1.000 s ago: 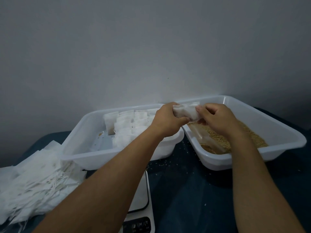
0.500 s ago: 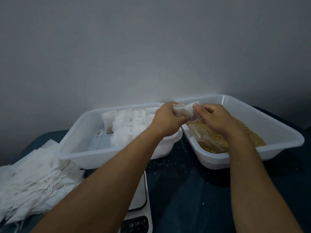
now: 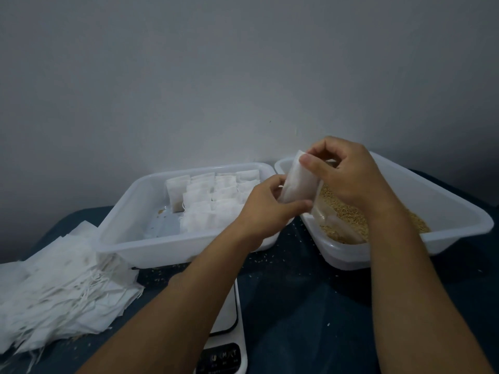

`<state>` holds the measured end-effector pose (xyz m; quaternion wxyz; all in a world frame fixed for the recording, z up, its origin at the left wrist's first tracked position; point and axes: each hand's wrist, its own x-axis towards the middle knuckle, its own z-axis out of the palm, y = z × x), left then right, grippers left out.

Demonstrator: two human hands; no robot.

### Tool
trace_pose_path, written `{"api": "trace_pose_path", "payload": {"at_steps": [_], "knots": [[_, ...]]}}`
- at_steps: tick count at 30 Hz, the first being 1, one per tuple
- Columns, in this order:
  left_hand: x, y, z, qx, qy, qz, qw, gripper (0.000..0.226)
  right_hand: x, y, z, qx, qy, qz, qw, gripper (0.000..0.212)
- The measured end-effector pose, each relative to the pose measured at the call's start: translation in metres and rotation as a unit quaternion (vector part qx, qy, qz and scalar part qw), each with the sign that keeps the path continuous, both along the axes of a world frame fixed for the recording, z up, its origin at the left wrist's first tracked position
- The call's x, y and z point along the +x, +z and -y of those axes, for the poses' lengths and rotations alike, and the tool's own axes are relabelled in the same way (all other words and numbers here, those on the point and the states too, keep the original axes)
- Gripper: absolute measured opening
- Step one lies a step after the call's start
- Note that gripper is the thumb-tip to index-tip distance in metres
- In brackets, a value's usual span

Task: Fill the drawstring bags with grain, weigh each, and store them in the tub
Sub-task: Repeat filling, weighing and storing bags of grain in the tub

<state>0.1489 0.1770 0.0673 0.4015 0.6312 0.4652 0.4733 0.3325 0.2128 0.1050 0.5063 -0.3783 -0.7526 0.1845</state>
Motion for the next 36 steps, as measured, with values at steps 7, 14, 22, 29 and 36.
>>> {"api": "trace_pose_path", "payload": {"at_steps": [7,14,22,29,36], "knots": [[-0.02,-0.011,0.038,0.024,-0.006,0.001,1.0,0.024,-0.031,0.023,0.03,0.017,0.082,0.118,0.989,0.007],[-0.061,-0.032,0.069,0.024,0.032,0.089,0.995,0.037,-0.059,0.019,0.039,-0.043,0.152,0.127,0.979,0.05],[-0.103,-0.043,0.093,0.009,0.035,0.088,0.995,0.039,-0.098,-0.004,0.054,-0.021,0.16,0.187,0.969,0.018],[-0.145,-0.062,0.115,0.081,0.108,-0.014,0.991,0.014,-0.125,-0.054,0.088,-0.03,0.13,0.13,0.983,0.021],[-0.175,-0.084,0.13,-0.016,0.1,-0.048,0.994,0.024,-0.145,-0.102,0.101,-0.11,0.129,0.103,0.98,0.002]]}}
